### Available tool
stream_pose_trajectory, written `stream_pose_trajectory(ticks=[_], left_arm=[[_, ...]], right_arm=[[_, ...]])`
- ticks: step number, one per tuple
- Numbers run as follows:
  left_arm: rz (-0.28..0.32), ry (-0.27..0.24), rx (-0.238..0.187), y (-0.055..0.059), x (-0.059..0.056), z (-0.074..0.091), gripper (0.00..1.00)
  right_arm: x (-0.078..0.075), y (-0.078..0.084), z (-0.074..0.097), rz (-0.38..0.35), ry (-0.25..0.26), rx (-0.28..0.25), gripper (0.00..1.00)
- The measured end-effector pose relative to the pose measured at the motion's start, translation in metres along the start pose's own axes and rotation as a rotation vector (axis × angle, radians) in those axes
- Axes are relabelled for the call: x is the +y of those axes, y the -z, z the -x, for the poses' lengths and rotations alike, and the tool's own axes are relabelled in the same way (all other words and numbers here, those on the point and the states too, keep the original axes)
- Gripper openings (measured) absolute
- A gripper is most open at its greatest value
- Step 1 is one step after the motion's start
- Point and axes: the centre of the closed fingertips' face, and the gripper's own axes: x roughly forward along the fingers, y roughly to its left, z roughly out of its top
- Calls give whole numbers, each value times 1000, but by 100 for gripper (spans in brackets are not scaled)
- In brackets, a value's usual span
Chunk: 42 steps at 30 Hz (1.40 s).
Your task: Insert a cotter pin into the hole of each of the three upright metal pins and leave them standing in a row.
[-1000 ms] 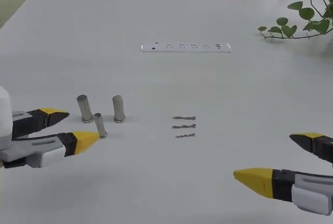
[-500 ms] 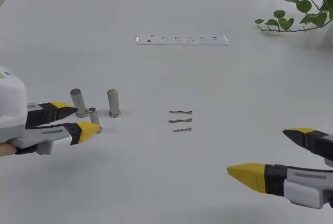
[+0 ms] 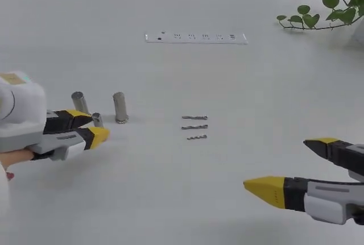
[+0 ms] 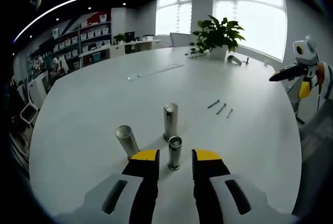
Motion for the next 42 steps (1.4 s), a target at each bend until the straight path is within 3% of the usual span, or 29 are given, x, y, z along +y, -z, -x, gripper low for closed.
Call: stream_pose_trajectory(ticks=[11, 15, 25, 31, 42], left_arm=[[-3, -19, 10, 5, 4, -6, 12], [-10, -4, 6, 4, 2, -7, 6], [38, -19, 5, 5, 5, -7, 5], [-60, -38, 1, 2, 5, -3, 5], [-108, 15, -54, -14, -10, 14, 5]], right_arm=[[4, 2, -3, 7, -11, 10, 90], [4, 2, -3, 9, -12, 13, 90], [7, 2, -5, 12, -17, 17, 90], [8, 0, -5, 17, -20, 13, 90], [12, -4, -4, 27, -27, 0, 90]])
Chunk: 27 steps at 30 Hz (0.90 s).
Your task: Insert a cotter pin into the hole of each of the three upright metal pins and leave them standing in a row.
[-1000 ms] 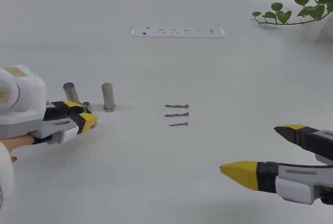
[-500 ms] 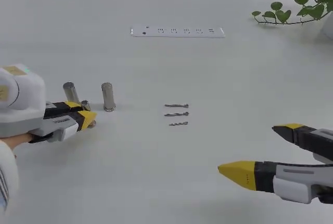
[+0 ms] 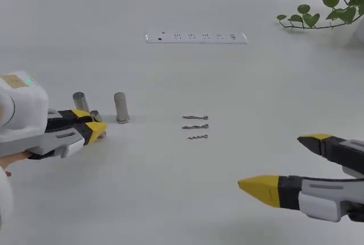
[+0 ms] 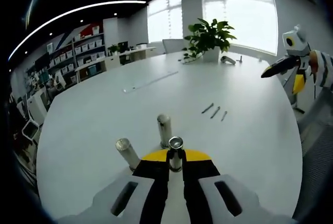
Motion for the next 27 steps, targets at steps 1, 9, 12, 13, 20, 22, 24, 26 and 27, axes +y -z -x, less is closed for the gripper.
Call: stream_pose_trajectory(ticks=[1, 9, 12, 13, 20, 22, 24, 26, 27], left_arm=[[-5, 11, -8, -3, -3, 3, 5], [-114, 132, -26, -13, -36, 15, 5], [-146, 162, -13, -12, -48, 16, 5], [-156, 170, -10, -11, -51, 16, 5], [-182, 216, 0, -11, -74, 13, 5], [-182, 228, 2, -11, -80, 11, 5], [-183, 237, 3, -11, -86, 9, 5], [-187, 249, 3, -11, -93, 7, 5], [-189, 255, 3, -11, -96, 6, 5]], right_arm=[[0, 0, 0, 2, 0, -2, 90], [4, -2, 2, 9, -6, -12, 90], [5, -4, 2, 10, -9, -18, 90], [5, -5, 2, 11, -9, -19, 90], [6, -6, 4, 14, -12, -26, 90], [6, -6, 4, 14, -12, -27, 90], [6, -6, 5, 14, -12, -29, 90], [6, -5, 6, 14, -14, -29, 89], [6, -5, 6, 14, -14, -30, 89]])
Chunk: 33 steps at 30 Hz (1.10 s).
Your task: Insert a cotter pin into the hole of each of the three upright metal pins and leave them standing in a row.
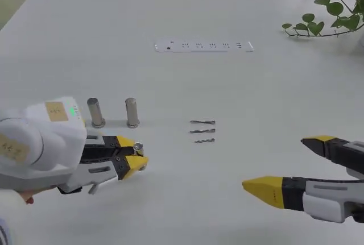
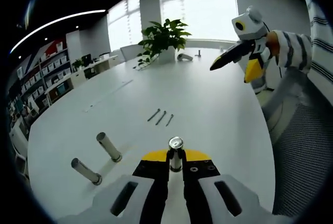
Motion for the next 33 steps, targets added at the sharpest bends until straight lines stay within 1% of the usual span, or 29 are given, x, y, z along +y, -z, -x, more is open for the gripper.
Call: stream_pose_trajectory(ticks=[3, 6, 13, 15, 19, 23, 24, 26, 28, 33], left_arm=[[-3, 8, 1, -1, -6, -4, 5], [-9, 23, 9, 0, -13, -8, 5], [-3, 50, 27, 8, -24, -16, 5], [-5, 55, 31, 10, -26, -17, 5], [-2, 62, 28, 10, -27, -18, 5], [-8, 72, 35, 12, -28, -21, 5], [-3, 74, 36, 12, -28, -22, 5], [26, 82, 41, 14, -29, -23, 5], [13, 85, 45, 15, -30, -24, 5], [5, 96, 56, 17, -31, -25, 5]], right_arm=[[0, 0, 1, -2, 0, -2, 89], [0, 0, 2, -6, -2, -6, 89], [1, 1, 2, -11, -8, -4, 87], [2, 2, 3, -12, -9, -4, 87], [1, 2, 3, -11, -7, -4, 87], [0, 2, 4, -17, -6, -2, 87], [0, 2, 4, -18, -6, -2, 87], [0, 2, 4, -19, -4, -3, 87], [0, 2, 4, -22, -3, -5, 87], [-1, 3, 4, -28, 1, -7, 87]])
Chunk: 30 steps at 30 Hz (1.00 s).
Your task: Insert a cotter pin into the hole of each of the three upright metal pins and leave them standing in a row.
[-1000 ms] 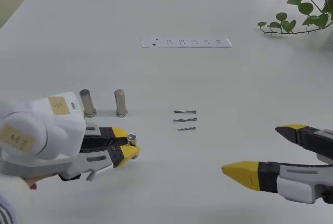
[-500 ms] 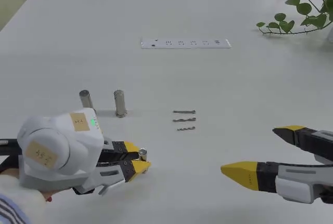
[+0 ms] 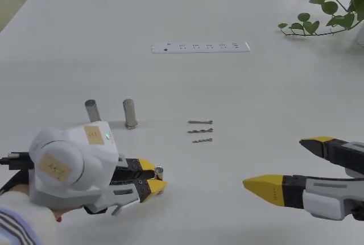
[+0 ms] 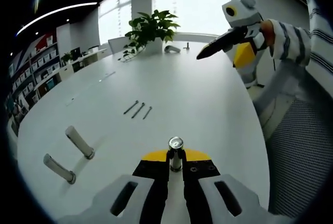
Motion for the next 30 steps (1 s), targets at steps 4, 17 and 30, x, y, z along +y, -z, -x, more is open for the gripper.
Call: stream_pose_trajectory(ticks=[4, 17, 30], left_arm=[[-5, 0, 5, 3, -1, -1, 5], [11, 9, 5, 8, -2, 0, 5], [34, -20, 58, 15, -1, -1, 6]], right_arm=[[0, 0, 0, -4, 1, -1, 86], [-1, 1, 2, 1, 4, 5, 87], [0, 4, 1, 10, -1, 19, 87]])
